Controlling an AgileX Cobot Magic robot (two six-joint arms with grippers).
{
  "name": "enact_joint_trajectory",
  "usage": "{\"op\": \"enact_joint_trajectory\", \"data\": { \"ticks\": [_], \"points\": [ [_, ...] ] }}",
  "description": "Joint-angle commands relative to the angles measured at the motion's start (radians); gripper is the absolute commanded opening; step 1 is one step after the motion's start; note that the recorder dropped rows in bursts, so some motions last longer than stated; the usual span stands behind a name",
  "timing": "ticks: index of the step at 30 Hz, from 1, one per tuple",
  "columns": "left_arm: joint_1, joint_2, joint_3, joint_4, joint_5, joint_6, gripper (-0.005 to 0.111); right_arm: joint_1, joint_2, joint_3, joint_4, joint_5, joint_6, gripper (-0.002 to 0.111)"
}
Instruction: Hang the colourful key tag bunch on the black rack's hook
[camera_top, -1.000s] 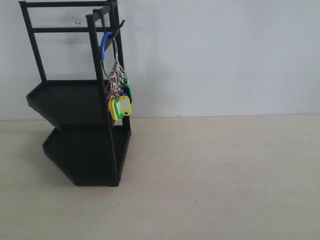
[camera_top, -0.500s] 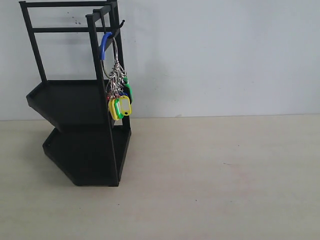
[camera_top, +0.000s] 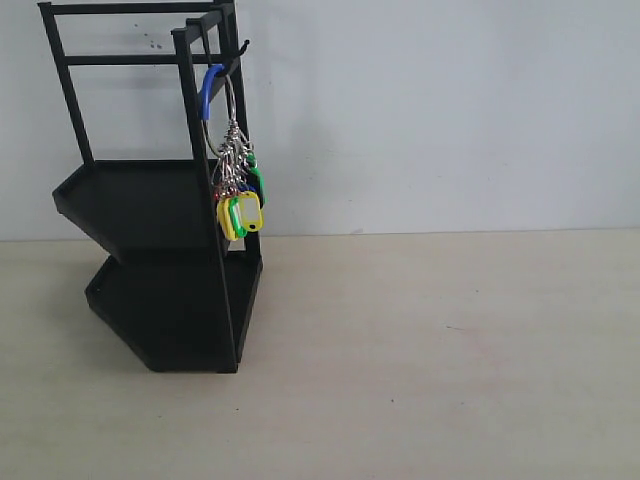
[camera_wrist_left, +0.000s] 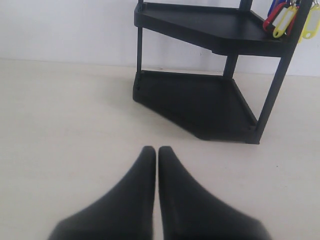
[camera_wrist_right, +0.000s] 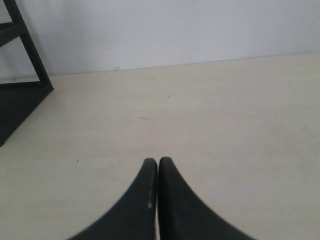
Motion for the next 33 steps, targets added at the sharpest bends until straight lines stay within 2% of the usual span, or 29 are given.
{"op": "enact_joint_trajectory", "data": {
  "ticks": [1, 4, 11, 16, 23, 28, 33],
  "points": [
    [-0.001, -0.002, -0.001, 0.005, -0.008, 0.003, 0.004, 0.003, -0.028, 0.013, -0.01, -0.008, 0.002, 0.0],
    [-0.001, -0.002, -0.001, 0.005, -0.008, 0.003, 0.004, 0.003, -0.028, 0.083, -0.01, -0.143, 0.044, 0.0],
    [-0.001, -0.002, -0.001, 0.005, -0.008, 0.003, 0.004, 0.01, -0.028, 0.083, 0.016, -0.249, 0.076, 0.0],
    [-0.001, -0.002, -0.001, 0.005, -0.008, 0.003, 0.004, 0.01, -0.028, 0.083, 0.065, -0.227, 0.064, 0.0],
    [-0.001, -0.002, -0.001, 0.005, -0.008, 0.003, 0.004, 0.01, -0.028, 0.083, 0.296, -0.183, -0.371, 0.0],
    [-0.001, -0.002, -0.001, 0.005, -0.008, 0.003, 0.004, 0.01, -0.028, 0.083, 0.305, -0.069, -0.378, 0.0],
    [-0.001, -0.002, -0.001, 0.005, -0.008, 0.003, 0.004, 0.01, -0.028, 0.083, 0.305, -0.028, -0.353, 0.0]
  ]
}}
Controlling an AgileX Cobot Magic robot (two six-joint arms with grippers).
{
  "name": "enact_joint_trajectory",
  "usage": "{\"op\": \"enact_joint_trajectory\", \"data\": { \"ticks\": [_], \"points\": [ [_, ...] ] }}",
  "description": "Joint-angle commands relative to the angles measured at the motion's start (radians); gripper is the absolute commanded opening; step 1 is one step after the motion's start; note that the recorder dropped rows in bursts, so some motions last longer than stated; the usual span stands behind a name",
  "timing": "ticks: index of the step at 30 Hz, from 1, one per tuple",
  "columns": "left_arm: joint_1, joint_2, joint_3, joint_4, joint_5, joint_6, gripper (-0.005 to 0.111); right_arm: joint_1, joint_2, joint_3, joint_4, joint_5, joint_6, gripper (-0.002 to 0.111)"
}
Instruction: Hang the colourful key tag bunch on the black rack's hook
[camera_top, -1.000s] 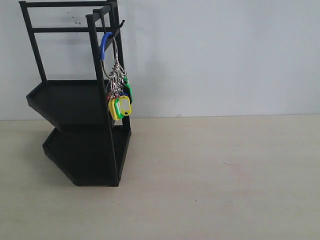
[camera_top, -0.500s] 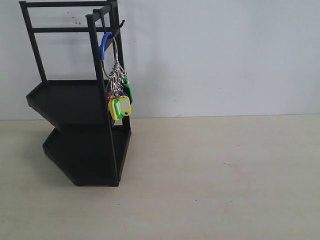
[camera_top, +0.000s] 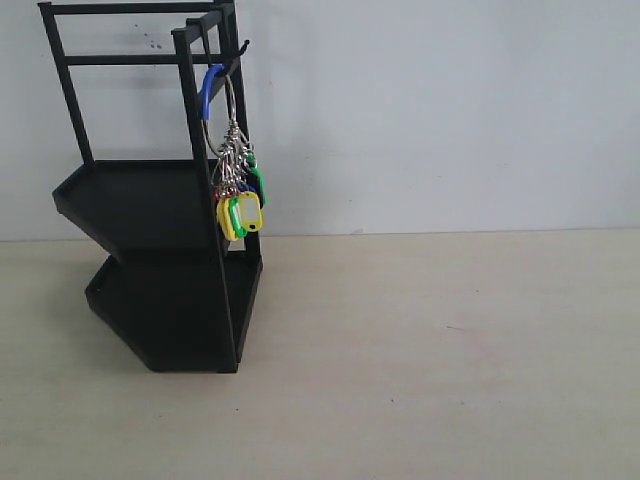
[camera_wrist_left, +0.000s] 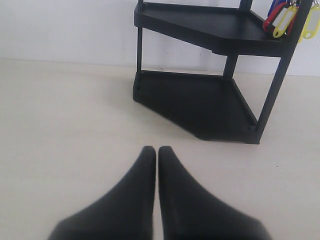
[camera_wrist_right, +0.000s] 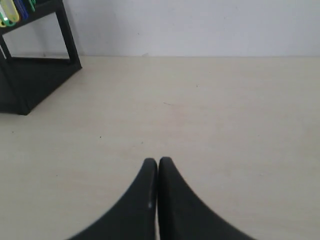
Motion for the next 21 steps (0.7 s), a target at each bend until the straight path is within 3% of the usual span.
{"op": "enact_joint_trajectory", "data": {
  "ticks": [1, 21],
  "points": [
    [-0.001, -0.002, -0.001, 0.005, -0.008, 0.003, 0.004, 0.002, -0.004, -0.001, 0.007, 0.026, 0.01, 0.0],
    [-0.001, -0.002, -0.001, 0.005, -0.008, 0.003, 0.004, 0.0, -0.004, -0.001, 0.002, 0.028, 0.008, 0.0]
  ]
}}
